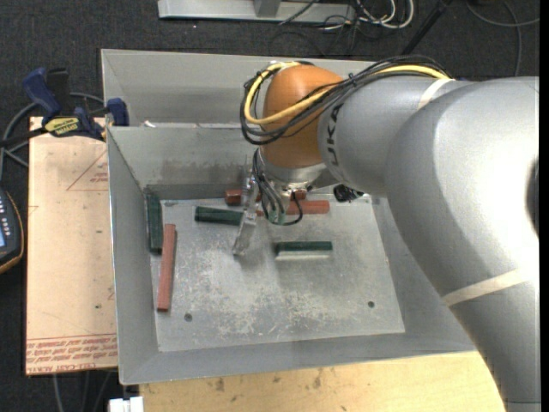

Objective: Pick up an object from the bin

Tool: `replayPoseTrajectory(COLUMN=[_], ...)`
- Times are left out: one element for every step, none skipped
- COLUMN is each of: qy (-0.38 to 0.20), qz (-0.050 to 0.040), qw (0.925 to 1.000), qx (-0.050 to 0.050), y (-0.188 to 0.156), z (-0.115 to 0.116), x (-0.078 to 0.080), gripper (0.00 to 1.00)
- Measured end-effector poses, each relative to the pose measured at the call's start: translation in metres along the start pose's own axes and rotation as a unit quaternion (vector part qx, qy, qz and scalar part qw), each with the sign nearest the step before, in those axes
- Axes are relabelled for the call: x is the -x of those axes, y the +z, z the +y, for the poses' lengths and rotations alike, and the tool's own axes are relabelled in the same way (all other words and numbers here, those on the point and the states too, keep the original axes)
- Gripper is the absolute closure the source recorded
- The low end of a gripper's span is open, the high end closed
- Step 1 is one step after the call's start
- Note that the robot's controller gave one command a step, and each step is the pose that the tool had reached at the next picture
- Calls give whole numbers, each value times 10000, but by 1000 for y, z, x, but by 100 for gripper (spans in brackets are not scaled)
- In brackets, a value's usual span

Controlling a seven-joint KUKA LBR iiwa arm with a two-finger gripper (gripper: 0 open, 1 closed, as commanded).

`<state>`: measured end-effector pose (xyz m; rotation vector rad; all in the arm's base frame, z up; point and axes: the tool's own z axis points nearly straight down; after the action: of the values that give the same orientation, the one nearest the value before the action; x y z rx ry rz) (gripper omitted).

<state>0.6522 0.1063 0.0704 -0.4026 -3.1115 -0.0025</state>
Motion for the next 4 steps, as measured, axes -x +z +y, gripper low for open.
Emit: replayPoseTrajectory(qy=[2,0,2,0], qz=[-35,-2,-35,0], qw=[10000,10000,10000,10000], qx=[10,0,10,0], y=[-2,0,-1,0], z=[0,0,0,0], x=[2,0,2,0], gripper=[100,0,100,0])
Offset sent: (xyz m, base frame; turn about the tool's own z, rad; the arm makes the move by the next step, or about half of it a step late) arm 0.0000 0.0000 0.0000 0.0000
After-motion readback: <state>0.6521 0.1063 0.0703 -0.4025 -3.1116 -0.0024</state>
